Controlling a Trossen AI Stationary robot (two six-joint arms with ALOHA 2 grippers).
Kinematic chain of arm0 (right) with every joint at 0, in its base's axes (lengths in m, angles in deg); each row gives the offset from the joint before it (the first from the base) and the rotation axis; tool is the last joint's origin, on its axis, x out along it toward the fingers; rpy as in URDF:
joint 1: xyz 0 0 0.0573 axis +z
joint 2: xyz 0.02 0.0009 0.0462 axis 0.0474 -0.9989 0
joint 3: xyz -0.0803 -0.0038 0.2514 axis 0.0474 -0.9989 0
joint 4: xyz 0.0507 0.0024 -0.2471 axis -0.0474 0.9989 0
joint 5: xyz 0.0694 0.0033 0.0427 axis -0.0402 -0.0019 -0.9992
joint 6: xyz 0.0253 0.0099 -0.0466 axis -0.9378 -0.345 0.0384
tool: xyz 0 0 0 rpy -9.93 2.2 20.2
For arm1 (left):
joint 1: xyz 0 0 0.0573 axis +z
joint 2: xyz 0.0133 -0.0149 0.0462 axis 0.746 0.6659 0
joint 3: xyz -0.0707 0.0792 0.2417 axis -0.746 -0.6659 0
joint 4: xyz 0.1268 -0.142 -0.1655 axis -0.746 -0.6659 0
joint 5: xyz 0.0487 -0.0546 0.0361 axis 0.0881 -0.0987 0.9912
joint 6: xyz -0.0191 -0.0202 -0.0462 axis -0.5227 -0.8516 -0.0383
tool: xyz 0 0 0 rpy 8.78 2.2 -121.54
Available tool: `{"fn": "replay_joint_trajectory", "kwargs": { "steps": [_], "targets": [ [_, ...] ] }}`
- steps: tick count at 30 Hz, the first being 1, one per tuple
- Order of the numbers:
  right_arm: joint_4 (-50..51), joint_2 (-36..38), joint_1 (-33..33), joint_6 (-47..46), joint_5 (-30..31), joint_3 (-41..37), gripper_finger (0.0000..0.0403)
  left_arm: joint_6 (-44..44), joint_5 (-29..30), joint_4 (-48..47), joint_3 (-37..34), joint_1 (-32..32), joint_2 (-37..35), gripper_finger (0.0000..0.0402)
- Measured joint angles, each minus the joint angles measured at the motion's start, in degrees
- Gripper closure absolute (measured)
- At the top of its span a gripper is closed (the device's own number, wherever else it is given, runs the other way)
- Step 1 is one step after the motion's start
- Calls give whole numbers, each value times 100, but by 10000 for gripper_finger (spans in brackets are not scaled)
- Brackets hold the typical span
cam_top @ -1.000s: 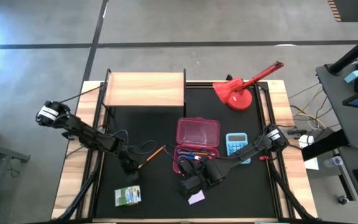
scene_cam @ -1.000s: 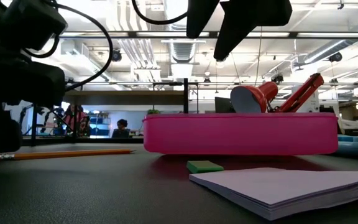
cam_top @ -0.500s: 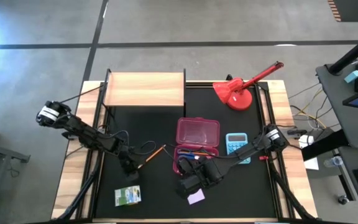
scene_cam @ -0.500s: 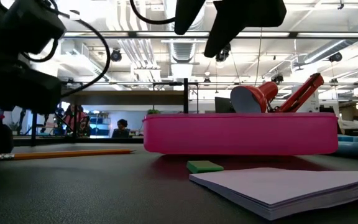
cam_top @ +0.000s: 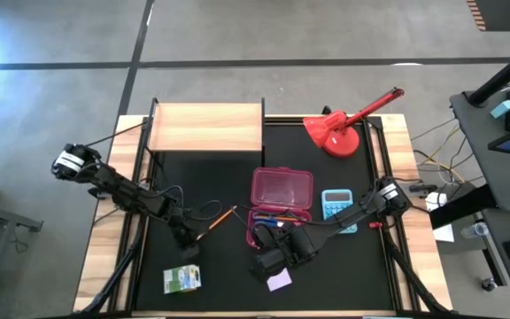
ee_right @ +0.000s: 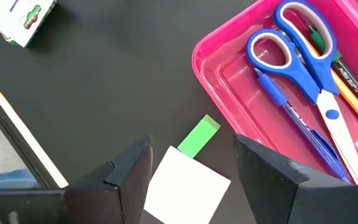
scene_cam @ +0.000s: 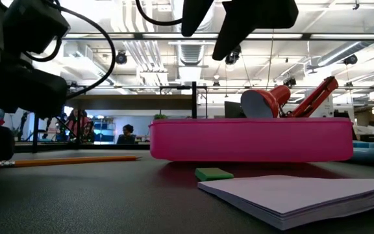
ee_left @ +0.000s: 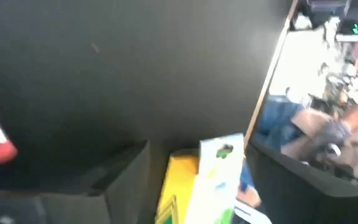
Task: Pack school essentials
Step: Put the green box of crayons into the pink supply box
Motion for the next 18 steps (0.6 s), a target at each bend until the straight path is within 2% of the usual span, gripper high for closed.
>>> {"fn": "replay_joint_trajectory", "kwargs": {
  "steps": [4, 18],
  "targets": [
    [-13, 0, 0, 0, 0, 0, 193, -10, 236, 40, 0, -2, 2, 124],
    [-399, -7, 0, 0, 2, -2, 193, -150, 264, 300, 144, -283, 333, 123]
  ]
}}
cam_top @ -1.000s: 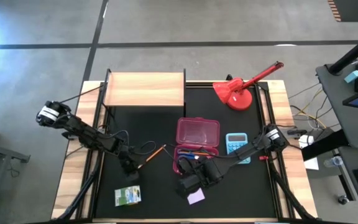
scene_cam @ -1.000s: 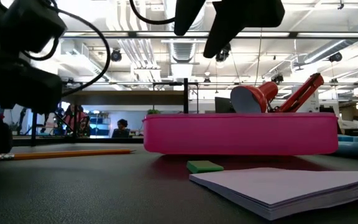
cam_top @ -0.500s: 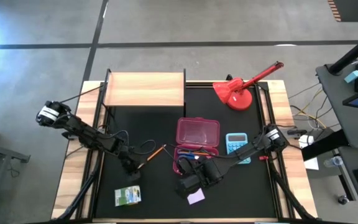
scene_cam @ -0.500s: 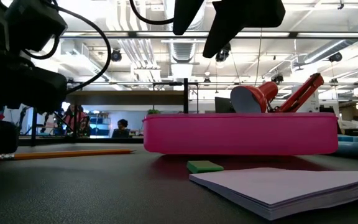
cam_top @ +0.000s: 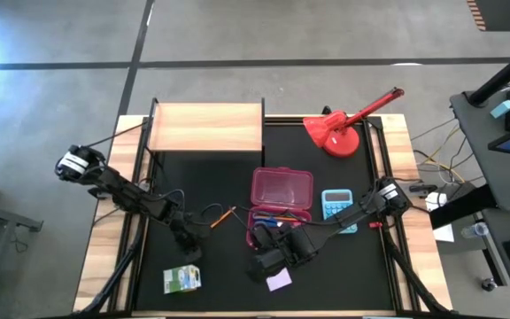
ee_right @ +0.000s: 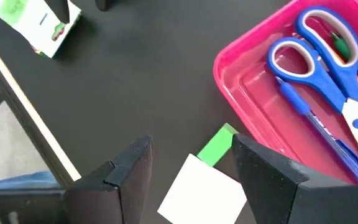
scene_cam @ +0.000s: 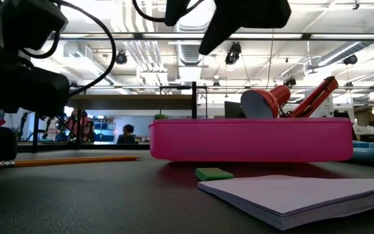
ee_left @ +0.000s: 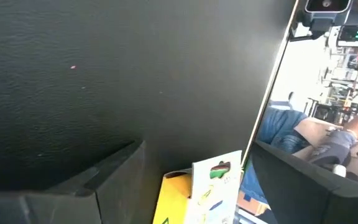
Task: Pack school essentials
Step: Put the green box of crayons into the pink supply box
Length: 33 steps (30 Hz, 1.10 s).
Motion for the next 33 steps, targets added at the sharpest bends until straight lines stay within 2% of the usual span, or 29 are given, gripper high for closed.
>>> {"fn": "replay_joint_trajectory", "kwargs": {
  "steps": [8, 13, 20, 33],
  "targets": [
    [-89, 0, 0, 2, 0, 0, 193, -168, -127, 50, 0, -159, 51, 127],
    [-166, 0, 0, 0, -2, 0, 193, -190, -174, 35, -4, -258, 56, 159],
    [-271, 0, 0, 0, -1, 0, 193, -188, -146, 45, -13, -263, 56, 229],
    [-444, 0, 0, 2, -2, 0, 193, -193, -122, 57, -17, -263, 56, 392]
  ]
}}
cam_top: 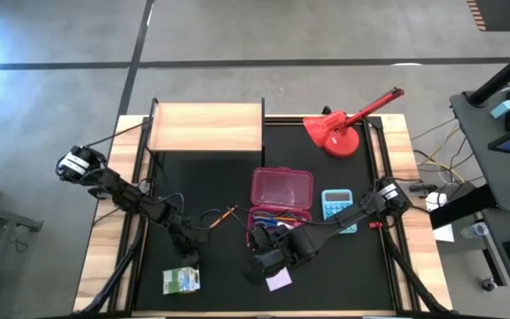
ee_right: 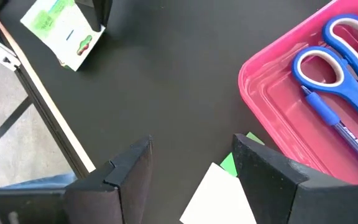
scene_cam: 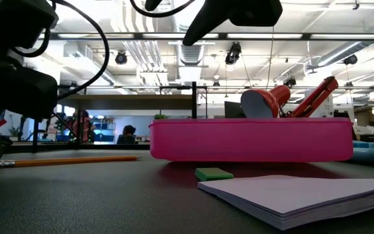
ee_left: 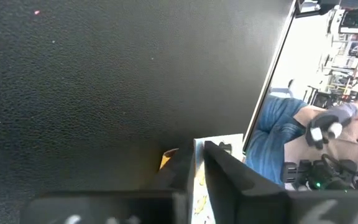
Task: Pack school essentials
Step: Put the green box of crayons into the pink supply box
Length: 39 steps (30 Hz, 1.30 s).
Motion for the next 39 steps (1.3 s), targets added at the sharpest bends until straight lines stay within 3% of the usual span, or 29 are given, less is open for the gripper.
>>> {"fn": "replay_joint_trajectory", "kwargs": {
  "steps": [11, 20, 32, 39],
  "targets": [
    [-49, 0, 0, 0, 0, 0, 193, -21, -59, -5, -9, 87, -123, 401],
    [-60, 0, 1, -2, 0, 0, 193, 1, -45, 56, -9, 106, -703, 401],
    [-68, 0, 0, -2, 0, 0, 193, 202, 678, 116, -9, 109, -1335, 401],
    [-365, 0, 0, 2, 208, 0, 193, 213, 719, 116, -7, 106, -1320, 401]
  ]
}}
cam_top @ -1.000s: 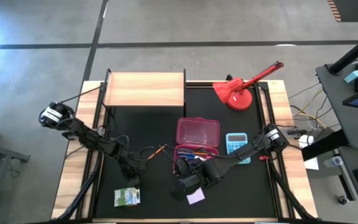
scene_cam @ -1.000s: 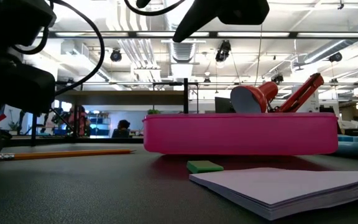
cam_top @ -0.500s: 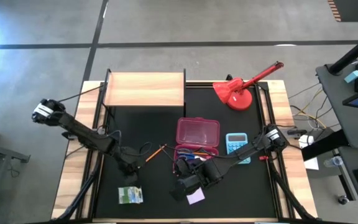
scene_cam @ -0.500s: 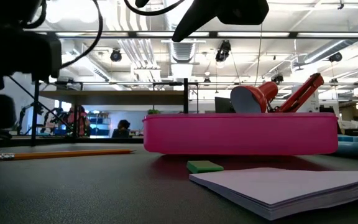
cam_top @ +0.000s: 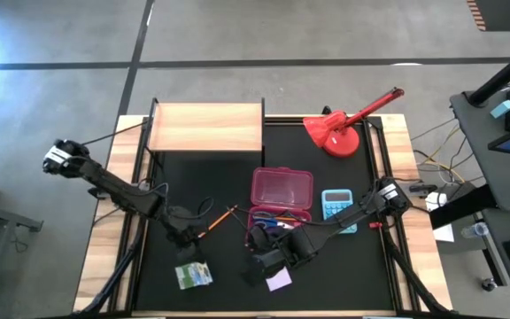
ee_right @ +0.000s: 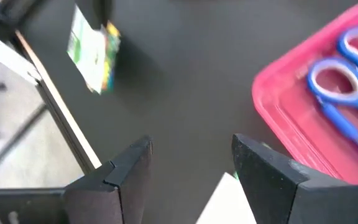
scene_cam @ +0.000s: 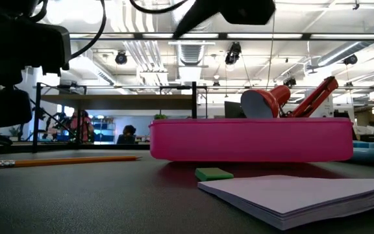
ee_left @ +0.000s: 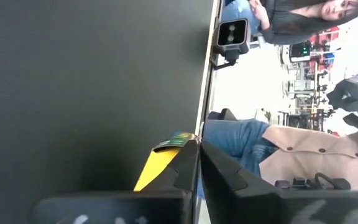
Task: Pack school essentials
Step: Put the green box of crayons into the pink supply box
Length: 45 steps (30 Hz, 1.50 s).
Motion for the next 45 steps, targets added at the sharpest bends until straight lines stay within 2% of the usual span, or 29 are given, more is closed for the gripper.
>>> {"fn": "replay_joint_trajectory", "kwargs": {
  "steps": [5, 11, 17, 28, 32, 36, 39, 41, 45],
  "targets": [
    [-577, 0, -69, 293, 531, 2, 193, 0, 0, 27, 0, 0, 0, 401],
    [-1256, 0, -138, 332, 583, 2, 193, -9, 0, 47, 4, 0, 0, 401],
    [-1290, 0, -239, 1216, 583, 2, 193, -17, 116, 515, 7, 0, -4, 401],
    [-1340, 0, -268, 1105, 546, 2, 193, 127, 867, 979, 11, 57, -9, 401],
    [-1358, 0, -294, 1098, 535, -2, 193, 128, 883, 966, 11, 63, -5, 401],
    [-1116, 0, -377, 890, 198, -2, 193, 109, 883, 964, 11, 63, 2, 401],
    [-676, 0, -398, 791, 170, -17, 194, 103, 883, 961, 11, 63, 2, 401],
    [-680, -9, -401, 780, 52, -48, 197, 101, 883, 951, 11, 63, 2, 402],
    [-1094, -115, -480, 800, -583, -88, 194, 101, 936, 937, 9, 63, 2, 401]
  ]
}}
